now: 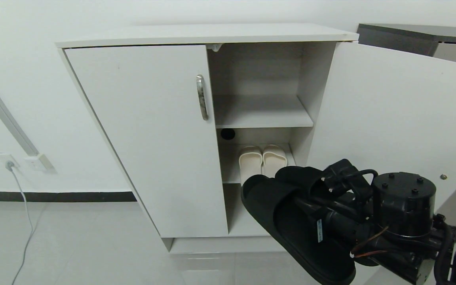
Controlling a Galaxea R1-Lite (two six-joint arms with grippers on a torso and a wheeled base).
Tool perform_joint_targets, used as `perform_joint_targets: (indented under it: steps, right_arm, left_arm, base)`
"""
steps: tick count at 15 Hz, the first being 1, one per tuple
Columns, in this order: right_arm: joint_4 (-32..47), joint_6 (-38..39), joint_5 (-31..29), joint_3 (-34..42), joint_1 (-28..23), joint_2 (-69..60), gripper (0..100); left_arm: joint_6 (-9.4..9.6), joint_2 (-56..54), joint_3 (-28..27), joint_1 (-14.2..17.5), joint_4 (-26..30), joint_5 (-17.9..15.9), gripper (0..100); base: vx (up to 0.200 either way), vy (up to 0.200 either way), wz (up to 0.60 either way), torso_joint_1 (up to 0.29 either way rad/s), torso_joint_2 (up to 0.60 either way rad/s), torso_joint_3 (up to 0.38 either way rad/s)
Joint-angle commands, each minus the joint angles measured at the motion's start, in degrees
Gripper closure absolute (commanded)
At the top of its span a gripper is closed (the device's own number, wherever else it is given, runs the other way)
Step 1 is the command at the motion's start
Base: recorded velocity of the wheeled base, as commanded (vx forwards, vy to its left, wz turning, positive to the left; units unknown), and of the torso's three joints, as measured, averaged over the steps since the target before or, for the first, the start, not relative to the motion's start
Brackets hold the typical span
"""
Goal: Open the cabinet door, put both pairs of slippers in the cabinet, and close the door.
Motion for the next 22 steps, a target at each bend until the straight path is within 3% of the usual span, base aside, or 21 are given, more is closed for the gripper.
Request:
perform_joint_targets:
  steps: [1,5,8,17,22]
  right_arm:
    - [-0.02,0.02,0.01,0.1,0.03,0.49,100]
    - [-0.11,0.02,0.1,0.46,0.03,0.93,100]
    - [-0.11,-1.12,0.01,0.81,0.03,0.84,100]
    - [-0.11,-1.91,0.28,1.6,0.64,1.55,100]
    - [-7.14,-2.44,-0.07,3.36,1.87,5.41,100]
  left_arm:
    - [-0.02,0.07,0.0,0.06,-0.04,-0.02,100]
    - [0.07,0.07,0.0,0.06,-0.04,-0.02,100]
    - [0.07,0.07,0.0,0.06,-0.04,-0.02,100]
    - [-0.02,0.07,0.0,0.06,-0.04,-0.02,100]
    - [-0.19,0.07,0.0,0.06,-0.04,0.07,100]
  base:
    - [0.0,0.0,0.0,0.0,0.0,0.0]
    - [0.0,0.0,0.0,0.0,0.0,0.0]
    - [0.0,0.2,0.0,0.001,0.0,0.005]
    - [0.0,0.0,-0.07,0.0,0.0,0.0]
    - [0.0,0.0,0.0,0.0,0.0,0.0]
